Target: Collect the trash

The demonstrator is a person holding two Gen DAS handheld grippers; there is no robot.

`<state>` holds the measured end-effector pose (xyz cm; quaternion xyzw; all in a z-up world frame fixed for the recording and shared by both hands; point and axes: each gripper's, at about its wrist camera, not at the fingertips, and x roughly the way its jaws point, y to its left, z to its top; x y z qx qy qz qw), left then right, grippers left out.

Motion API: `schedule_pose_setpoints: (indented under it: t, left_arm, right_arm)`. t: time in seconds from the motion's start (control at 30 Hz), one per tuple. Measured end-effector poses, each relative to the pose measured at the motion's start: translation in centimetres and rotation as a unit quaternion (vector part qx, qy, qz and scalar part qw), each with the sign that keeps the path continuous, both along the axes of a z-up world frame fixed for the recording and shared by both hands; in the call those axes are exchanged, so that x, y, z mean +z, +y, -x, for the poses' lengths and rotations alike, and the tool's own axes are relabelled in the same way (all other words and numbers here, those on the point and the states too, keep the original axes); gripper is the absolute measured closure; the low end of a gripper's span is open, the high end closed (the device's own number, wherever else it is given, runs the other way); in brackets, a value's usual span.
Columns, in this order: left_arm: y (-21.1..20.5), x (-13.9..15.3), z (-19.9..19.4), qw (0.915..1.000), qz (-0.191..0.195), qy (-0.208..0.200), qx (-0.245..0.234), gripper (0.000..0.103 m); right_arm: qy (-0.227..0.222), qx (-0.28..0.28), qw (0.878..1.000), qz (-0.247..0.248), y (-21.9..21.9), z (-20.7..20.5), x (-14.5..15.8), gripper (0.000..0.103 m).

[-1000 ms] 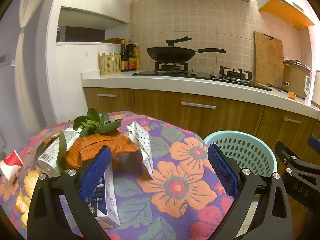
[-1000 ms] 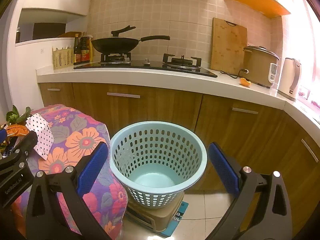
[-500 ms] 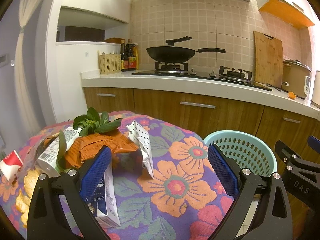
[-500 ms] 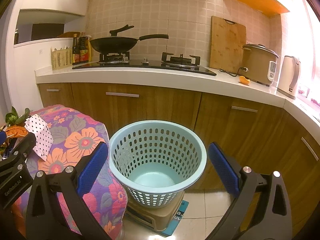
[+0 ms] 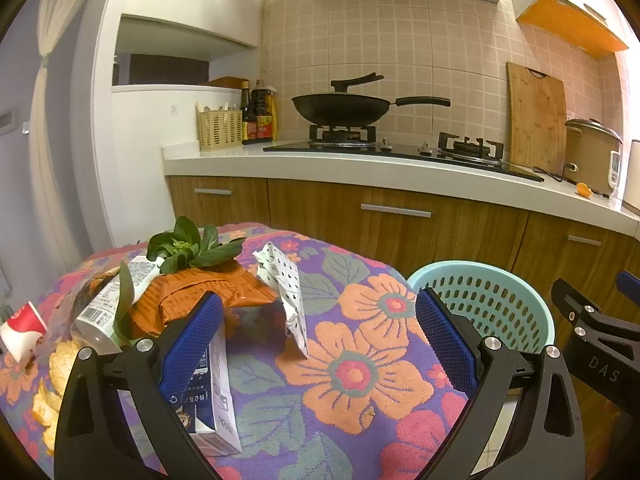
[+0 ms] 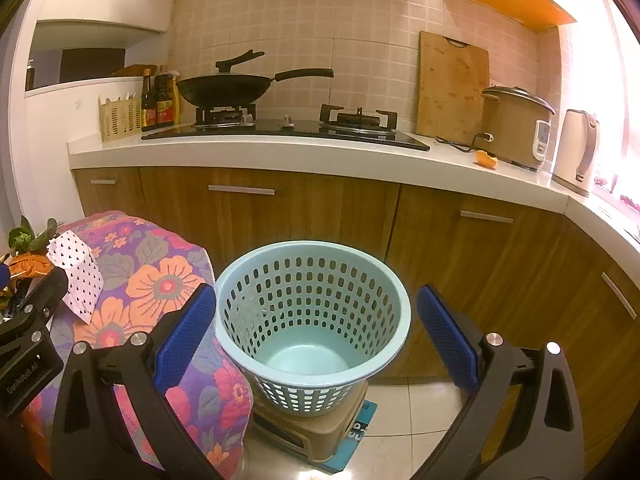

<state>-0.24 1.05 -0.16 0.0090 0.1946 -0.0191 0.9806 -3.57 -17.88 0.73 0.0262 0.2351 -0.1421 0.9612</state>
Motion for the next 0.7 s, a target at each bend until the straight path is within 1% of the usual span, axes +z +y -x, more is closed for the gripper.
schedule_pose_setpoints:
  t: [0.7]
  left_arm:
    - [-0.14,-0.03,-0.01,1.0,-0.001,-0.002,0.0,0.009]
  right_arm:
    - [0.002,-0.002,1.0,-0.002,0.12,-0.11,0.0,0.008]
